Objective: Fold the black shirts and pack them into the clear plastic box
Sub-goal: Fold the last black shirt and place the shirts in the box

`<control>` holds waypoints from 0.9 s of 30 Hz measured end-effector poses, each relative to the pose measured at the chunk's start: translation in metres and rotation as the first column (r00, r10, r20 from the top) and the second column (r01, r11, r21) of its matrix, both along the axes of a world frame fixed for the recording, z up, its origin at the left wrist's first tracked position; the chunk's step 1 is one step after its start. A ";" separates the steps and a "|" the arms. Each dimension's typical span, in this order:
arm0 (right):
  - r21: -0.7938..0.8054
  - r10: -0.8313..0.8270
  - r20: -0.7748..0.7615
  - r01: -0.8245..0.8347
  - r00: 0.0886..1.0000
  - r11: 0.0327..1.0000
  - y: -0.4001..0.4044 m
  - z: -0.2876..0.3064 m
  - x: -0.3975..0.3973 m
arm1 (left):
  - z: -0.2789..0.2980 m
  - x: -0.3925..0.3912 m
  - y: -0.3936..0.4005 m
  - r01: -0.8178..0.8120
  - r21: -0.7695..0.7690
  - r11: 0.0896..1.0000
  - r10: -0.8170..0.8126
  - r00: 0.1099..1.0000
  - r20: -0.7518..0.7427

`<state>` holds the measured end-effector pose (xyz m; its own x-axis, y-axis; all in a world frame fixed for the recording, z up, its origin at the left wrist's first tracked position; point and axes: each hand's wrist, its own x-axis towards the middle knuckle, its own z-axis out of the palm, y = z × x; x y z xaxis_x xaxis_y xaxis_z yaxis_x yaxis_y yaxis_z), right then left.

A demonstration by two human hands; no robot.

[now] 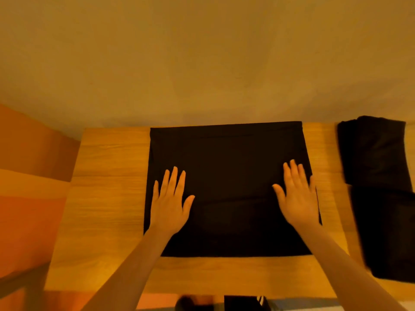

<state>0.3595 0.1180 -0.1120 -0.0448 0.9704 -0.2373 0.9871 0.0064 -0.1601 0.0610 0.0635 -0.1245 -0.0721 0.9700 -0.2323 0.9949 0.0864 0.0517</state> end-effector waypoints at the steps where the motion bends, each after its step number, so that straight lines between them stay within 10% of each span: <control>1: -0.028 -0.023 -0.010 0.023 1.000 0.999 0.000 0.002 0.006 | 0.000 -0.001 0.000 -0.013 -0.001 1.000 0.013 1.000 0.017; 11: -0.017 0.398 0.011 -0.398 0.917 0.917 -0.100 -0.003 -0.025 | 0.004 0.025 -0.095 0.159 0.011 0.987 -0.159 0.987 0.026; 20: -0.079 0.093 0.051 -0.089 0.994 0.993 -0.120 -0.001 0.056 | 0.006 -0.014 -0.123 0.088 -0.053 0.995 -0.090 0.995 -0.035; 27: -0.017 0.287 0.075 -0.287 0.955 0.958 -0.119 0.018 0.014 | 0.019 0.006 -0.123 0.166 -0.037 0.985 -0.167 0.986 -0.017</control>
